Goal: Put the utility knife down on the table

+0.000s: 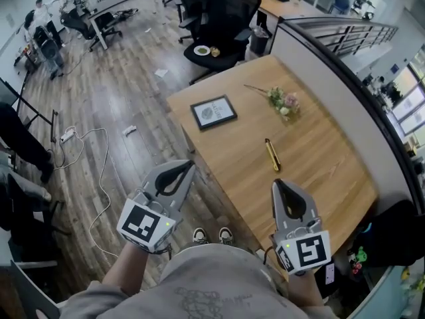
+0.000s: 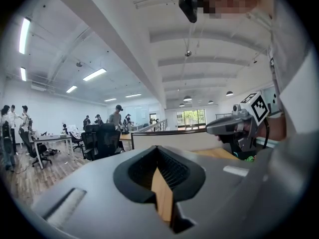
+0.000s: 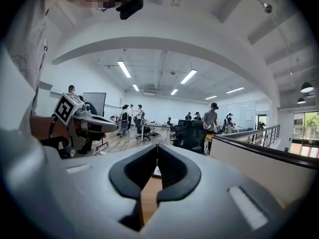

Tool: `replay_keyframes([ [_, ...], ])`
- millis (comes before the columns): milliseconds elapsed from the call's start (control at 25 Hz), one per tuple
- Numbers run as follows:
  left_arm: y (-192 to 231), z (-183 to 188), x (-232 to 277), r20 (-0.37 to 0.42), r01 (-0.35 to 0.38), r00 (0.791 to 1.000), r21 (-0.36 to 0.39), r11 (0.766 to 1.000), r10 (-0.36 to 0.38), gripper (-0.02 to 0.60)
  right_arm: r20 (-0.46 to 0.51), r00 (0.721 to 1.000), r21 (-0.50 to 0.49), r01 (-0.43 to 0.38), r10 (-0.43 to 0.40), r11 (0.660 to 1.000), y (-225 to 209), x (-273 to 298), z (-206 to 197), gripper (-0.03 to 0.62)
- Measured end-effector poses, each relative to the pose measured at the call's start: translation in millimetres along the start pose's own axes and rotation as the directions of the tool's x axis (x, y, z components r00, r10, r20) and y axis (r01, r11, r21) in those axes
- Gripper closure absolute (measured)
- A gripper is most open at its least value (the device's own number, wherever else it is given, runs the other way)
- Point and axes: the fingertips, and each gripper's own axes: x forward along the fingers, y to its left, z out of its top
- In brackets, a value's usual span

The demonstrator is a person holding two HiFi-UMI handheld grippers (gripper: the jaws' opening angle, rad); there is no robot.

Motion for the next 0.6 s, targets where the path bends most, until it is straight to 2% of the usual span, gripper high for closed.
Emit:
replay_keyframes([
  [600, -5.2, 6.8, 0.0, 0.008, 0.004, 1.0, -0.016, 1.0, -0.003, 0.583, -0.003, 1.0, 0.004, -0.001, 0.001, 1.0, -0.4, -4.4, 3.8, 0.582],
])
